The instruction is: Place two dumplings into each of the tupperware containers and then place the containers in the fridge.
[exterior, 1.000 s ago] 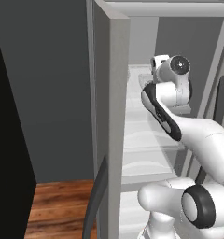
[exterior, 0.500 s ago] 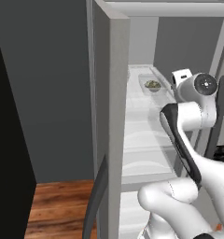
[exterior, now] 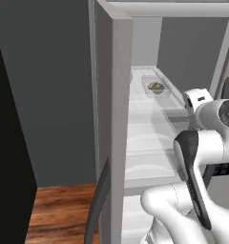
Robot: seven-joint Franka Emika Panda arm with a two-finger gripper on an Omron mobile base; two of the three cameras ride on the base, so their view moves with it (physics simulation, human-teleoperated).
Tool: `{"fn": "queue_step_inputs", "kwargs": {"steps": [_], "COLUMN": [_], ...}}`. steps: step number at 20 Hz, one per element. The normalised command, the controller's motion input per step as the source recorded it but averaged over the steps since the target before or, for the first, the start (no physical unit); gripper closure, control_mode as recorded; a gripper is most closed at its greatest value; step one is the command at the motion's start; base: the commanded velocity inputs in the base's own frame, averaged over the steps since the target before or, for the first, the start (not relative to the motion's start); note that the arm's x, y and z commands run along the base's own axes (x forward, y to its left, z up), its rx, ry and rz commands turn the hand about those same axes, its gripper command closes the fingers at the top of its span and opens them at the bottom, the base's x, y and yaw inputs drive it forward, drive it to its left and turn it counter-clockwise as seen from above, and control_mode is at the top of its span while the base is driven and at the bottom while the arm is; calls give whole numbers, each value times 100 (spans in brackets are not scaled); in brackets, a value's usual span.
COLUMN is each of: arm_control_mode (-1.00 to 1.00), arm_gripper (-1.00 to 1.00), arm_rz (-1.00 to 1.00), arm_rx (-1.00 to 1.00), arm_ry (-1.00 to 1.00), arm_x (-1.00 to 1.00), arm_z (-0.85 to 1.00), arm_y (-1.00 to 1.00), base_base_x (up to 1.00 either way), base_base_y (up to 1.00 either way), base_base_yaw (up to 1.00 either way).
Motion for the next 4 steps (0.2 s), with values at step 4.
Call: {"fn": "queue_step_inputs", "kwargs": {"steps": [4], "arm_control_mode": [-100], "arm_gripper": [-100], "arm_rz": [11], "arm_rx": [-12], "arm_ry": [-16], "arm_x": [-100], "arm_z": [-37], "arm_y": [15], "base_base_x": [0], "base_base_y": [0], "base_base_yaw": [0]}}
